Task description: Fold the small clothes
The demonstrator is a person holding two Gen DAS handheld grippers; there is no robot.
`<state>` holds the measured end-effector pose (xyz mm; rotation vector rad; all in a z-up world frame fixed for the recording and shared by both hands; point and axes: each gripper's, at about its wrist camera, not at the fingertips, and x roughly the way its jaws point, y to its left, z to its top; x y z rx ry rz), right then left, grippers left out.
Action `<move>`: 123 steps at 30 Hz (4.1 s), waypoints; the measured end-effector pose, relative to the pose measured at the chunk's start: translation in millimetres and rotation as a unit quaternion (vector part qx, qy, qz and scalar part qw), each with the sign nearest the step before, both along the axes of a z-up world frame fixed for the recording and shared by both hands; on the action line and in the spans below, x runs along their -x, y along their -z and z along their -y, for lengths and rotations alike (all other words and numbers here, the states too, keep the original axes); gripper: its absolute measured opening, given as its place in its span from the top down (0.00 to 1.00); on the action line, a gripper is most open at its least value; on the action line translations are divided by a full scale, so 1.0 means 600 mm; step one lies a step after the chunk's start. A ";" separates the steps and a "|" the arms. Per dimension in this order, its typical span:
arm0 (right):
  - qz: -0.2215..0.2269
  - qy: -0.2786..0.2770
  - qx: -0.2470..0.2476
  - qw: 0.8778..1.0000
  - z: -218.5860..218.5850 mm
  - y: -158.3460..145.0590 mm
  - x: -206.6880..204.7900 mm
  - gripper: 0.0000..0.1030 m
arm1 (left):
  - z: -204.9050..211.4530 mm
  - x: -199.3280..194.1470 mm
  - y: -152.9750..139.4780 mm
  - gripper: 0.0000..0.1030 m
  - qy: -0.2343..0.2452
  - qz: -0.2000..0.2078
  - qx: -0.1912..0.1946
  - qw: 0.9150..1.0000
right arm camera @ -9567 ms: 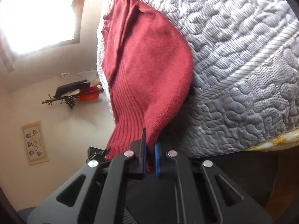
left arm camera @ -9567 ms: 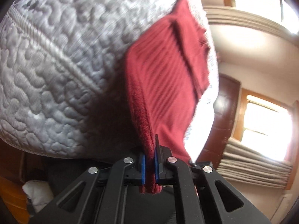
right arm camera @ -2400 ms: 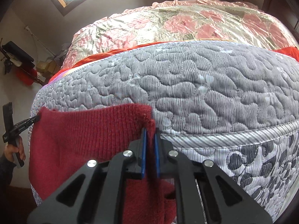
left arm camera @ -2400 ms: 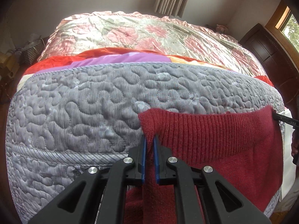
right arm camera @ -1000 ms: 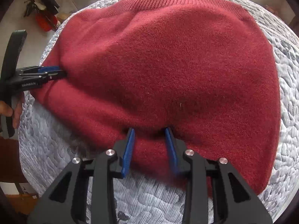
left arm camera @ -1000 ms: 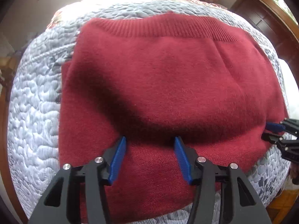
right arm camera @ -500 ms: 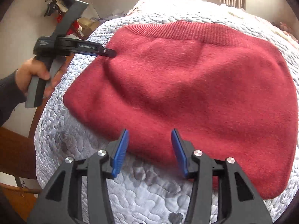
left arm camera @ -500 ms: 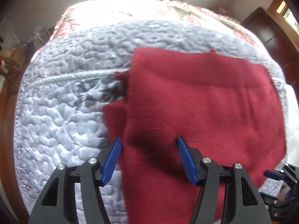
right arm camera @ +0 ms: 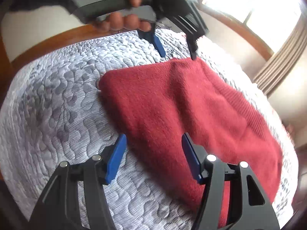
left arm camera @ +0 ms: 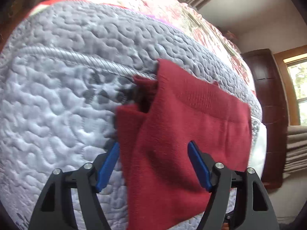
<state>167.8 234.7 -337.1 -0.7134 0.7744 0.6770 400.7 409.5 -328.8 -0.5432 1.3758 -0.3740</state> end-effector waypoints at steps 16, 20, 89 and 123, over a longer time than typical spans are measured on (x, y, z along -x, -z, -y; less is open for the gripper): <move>0.121 -0.035 0.130 0.984 -0.140 0.072 -0.017 0.38 | 0.014 -0.083 0.093 0.21 0.014 -0.095 0.098 0.991; 0.102 -0.012 0.134 0.986 -0.157 0.079 -0.038 0.37 | 0.022 -0.094 0.104 0.24 0.024 -0.104 0.120 0.987; -0.028 0.391 -0.246 0.886 0.352 -0.225 -0.082 0.92 | 0.561 -0.104 -0.204 0.82 0.133 -0.060 -0.021 0.989; -0.247 0.444 -0.449 0.735 0.676 -0.012 -0.022 0.69 | 0.701 0.044 -0.220 0.22 0.183 0.133 -0.084 0.970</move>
